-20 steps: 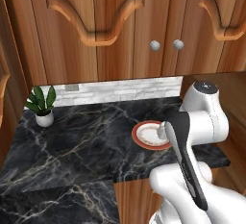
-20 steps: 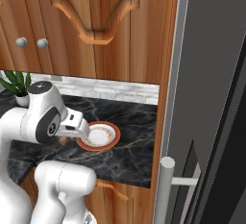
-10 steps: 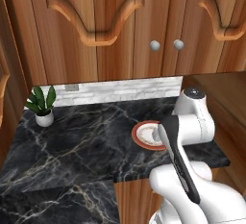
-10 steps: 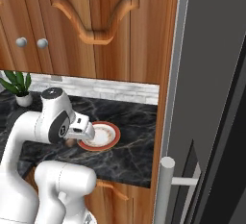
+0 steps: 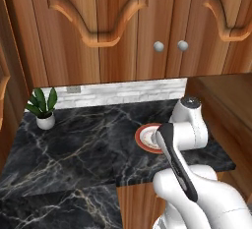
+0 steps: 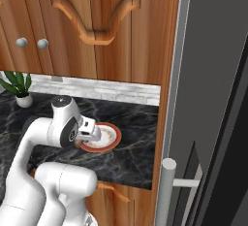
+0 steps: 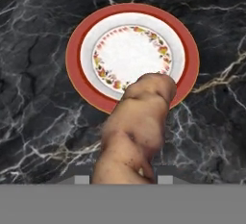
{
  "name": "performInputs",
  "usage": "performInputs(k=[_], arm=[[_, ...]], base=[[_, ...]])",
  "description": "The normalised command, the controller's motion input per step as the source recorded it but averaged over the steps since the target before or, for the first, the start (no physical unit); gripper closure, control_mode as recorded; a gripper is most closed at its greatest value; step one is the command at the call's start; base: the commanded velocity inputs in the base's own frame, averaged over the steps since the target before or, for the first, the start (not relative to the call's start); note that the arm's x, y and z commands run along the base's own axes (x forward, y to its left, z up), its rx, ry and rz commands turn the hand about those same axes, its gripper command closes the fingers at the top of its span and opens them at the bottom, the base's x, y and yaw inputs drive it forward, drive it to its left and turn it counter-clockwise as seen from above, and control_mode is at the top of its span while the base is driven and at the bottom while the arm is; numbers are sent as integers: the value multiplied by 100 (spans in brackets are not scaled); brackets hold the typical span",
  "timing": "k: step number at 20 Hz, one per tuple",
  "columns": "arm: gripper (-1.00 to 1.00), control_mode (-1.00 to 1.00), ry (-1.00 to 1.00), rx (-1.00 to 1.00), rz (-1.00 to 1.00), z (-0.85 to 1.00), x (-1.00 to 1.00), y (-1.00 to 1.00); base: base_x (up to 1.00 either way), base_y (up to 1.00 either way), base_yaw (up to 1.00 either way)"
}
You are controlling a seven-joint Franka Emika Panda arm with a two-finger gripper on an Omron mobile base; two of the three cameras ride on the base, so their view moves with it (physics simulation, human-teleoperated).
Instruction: Pick potato from the fridge and place it on the plate on the counter.
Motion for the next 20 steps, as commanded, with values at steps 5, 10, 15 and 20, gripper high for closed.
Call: performInputs(k=[5,10,15,20], arm=[[100,-100,-1,0,0,-21,54,-1],[100,-100,-2,0,0,-23,46,-4],[100,-100,-1,0,0,-31,28,-1],[100,-100,0,0,0,-40,24,0]], base=[[0,0,0],[0,0,0],[0,0,0],[0,0,0]])
